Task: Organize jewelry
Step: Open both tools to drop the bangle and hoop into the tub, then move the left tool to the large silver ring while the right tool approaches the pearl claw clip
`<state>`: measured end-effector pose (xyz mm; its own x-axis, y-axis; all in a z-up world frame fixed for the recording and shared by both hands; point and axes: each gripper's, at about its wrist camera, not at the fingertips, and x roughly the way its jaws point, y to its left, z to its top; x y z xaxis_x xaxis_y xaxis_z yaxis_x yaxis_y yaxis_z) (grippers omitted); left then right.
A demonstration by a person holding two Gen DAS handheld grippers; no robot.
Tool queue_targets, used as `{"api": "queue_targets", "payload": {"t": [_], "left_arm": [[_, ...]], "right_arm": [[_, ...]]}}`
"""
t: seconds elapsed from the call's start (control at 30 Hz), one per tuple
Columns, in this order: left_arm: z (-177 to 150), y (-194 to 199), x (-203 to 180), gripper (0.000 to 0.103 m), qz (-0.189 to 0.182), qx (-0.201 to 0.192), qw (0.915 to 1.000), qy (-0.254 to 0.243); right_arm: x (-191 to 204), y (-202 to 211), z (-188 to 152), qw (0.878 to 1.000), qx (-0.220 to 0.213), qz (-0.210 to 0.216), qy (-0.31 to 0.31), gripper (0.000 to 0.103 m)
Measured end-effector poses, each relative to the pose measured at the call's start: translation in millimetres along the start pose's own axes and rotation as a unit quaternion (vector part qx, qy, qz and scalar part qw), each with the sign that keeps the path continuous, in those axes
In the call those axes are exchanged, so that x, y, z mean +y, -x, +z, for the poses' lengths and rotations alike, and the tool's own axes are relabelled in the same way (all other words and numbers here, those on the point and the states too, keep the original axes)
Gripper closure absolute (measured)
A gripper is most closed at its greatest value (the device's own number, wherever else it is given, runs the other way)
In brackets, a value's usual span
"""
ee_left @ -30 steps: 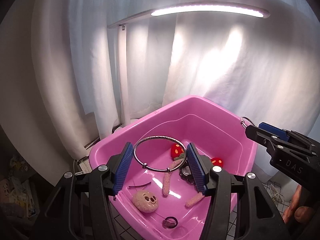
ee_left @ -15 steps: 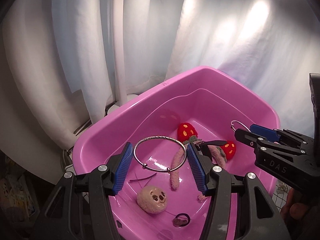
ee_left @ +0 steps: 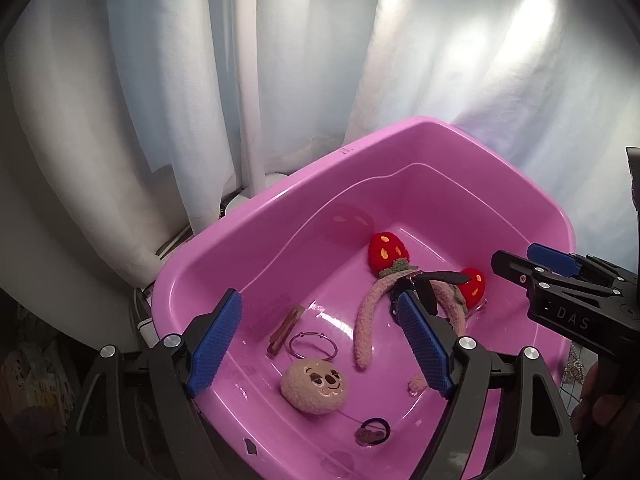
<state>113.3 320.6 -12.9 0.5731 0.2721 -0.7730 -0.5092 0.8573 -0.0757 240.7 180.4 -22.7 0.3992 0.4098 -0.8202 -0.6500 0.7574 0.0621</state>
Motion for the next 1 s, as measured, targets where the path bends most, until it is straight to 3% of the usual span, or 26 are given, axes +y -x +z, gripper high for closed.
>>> {"api": "queue_targets", "payload": {"t": [0.3, 0.57, 1.0], "left_arm": [[-2, 9, 3, 0.023, -0.003, 0.001, 0.9999, 0.01], [-8, 32, -1, 0.022, -0.013, -0.026, 0.9994, 0.019], [-29, 81, -53, 0.021, -0.034, -0.069, 0.997, 0.011]], "right_arm": [[-1, 15, -5, 1.0, -0.02, 0.015, -0.011, 0.046], [6, 48, -18, 0.997, -0.062, 0.031, -0.014, 0.046], [-28, 127, -71, 0.99, -0.126, 0.043, -0.033, 0.041]]}}
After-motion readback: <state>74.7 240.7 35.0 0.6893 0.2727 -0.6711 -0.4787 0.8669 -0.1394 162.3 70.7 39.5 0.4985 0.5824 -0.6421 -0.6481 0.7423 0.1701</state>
